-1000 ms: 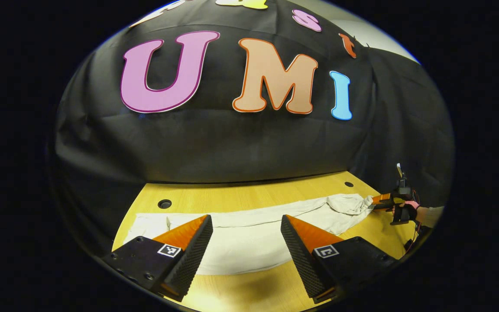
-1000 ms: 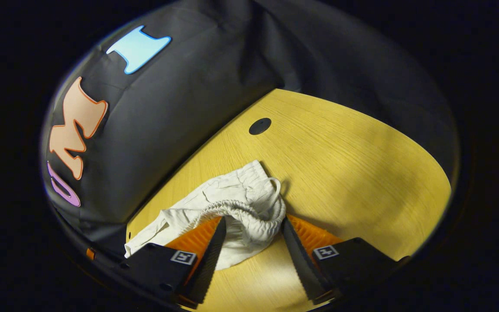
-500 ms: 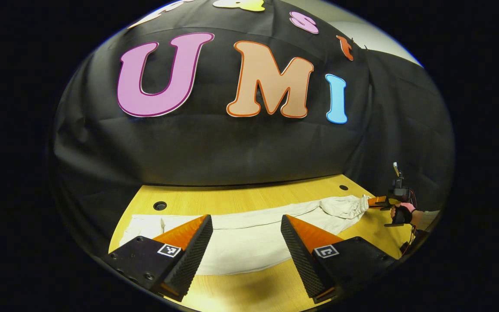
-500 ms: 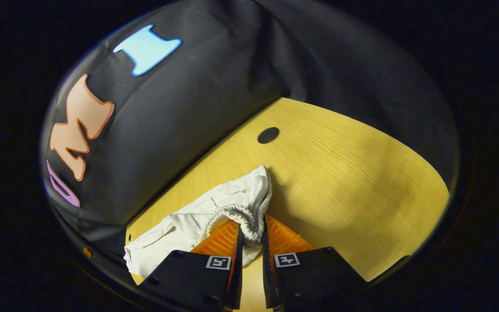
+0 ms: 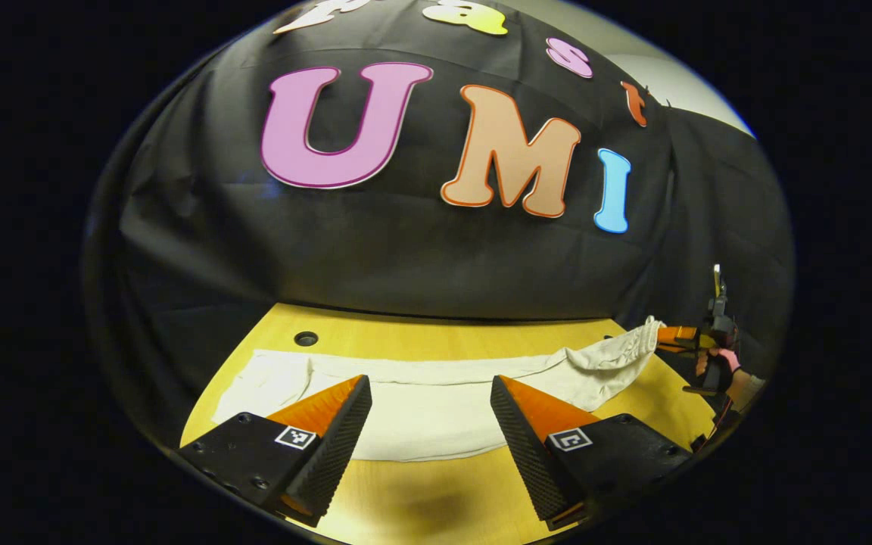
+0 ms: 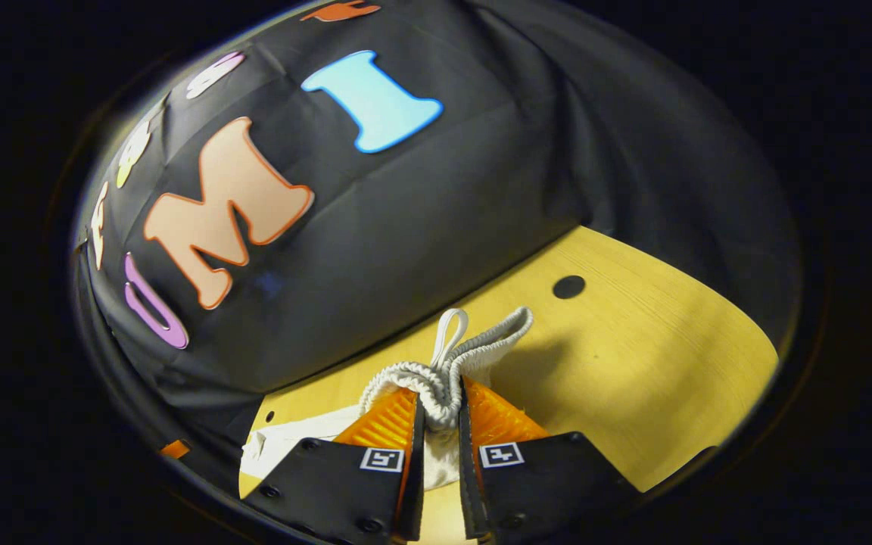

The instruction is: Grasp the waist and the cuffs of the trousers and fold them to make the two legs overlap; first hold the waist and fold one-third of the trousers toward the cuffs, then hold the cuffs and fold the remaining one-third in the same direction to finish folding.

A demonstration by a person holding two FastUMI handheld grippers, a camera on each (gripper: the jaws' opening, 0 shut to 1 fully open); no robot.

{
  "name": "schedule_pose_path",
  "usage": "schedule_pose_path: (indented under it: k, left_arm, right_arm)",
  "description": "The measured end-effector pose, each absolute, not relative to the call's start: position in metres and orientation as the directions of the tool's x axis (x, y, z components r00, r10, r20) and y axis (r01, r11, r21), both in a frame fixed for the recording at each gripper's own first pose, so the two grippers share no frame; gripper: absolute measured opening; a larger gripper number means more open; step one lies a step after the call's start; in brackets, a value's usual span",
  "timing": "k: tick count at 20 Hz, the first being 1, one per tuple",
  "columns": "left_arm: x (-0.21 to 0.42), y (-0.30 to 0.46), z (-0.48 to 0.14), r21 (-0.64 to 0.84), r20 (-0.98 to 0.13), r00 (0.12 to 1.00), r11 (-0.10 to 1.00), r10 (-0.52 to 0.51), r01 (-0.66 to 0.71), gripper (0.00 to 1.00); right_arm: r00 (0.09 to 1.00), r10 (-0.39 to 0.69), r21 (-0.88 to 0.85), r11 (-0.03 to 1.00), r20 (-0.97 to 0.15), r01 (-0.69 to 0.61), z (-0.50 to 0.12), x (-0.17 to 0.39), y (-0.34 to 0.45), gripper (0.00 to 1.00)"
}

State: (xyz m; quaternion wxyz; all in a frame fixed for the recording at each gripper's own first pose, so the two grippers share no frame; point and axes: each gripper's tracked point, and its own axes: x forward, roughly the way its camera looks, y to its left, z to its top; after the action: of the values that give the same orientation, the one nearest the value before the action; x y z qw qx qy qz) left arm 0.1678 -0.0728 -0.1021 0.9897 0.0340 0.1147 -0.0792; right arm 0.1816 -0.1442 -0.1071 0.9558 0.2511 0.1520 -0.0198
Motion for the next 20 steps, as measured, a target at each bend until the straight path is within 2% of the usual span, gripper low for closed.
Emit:
schedule_pose_path:
  k: [3,9,14,20]
  left_arm:
    - [0.157,-0.047,-0.102,0.039,-0.238,0.960,0.986,-0.148,0.161,0.95]
    - [0.142,0.011,-0.105,0.038,-0.282,0.945,0.982,-0.166,0.184,0.95]
    - [0.140,0.063,-0.106,0.045,-0.283,0.949,0.986,-0.142,0.161,0.95]
    - [0.146,0.109,-0.119,0.046,-0.290,0.954,0.995,-0.074,0.091,0.95]
  right_arm:
    - [0.959,0.099,0.444,0.896,-0.266,0.030,-0.081,0.185,-0.076,0.23]
    - [0.943,0.213,0.368,0.923,-0.256,-0.108,-0.076,0.190,0.082,0.22]
    - [0.917,0.264,0.290,0.941,-0.298,-0.177,-0.115,0.205,0.182,0.22]
    - [0.854,0.291,0.201,0.954,-0.431,-0.223,-0.176,0.219,0.223,0.24]
